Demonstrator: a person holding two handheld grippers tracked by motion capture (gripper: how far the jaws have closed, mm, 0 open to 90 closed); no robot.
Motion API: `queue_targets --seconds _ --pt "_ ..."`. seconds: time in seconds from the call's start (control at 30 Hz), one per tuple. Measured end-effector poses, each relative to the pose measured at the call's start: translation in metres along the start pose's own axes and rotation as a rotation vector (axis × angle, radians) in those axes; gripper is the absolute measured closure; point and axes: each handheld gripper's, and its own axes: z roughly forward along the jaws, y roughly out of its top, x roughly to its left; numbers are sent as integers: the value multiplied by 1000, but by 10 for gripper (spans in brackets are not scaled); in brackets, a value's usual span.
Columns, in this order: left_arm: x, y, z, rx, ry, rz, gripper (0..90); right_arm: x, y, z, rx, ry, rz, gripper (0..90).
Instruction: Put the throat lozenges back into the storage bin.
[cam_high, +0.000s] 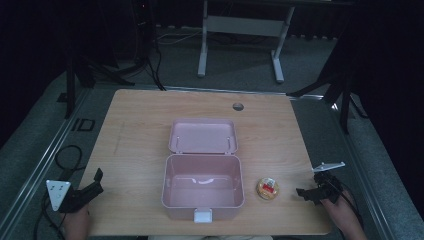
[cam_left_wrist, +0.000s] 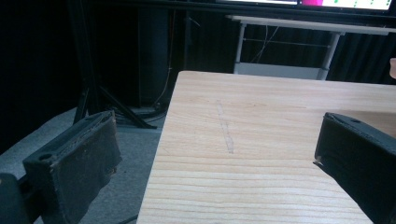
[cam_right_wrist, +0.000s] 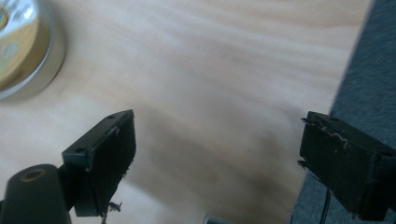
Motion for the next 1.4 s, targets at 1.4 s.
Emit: queue_targets --seconds 1.4 --pt "2 0 0 1 -21 -17 4 76 40 8 534 195 -703 152"
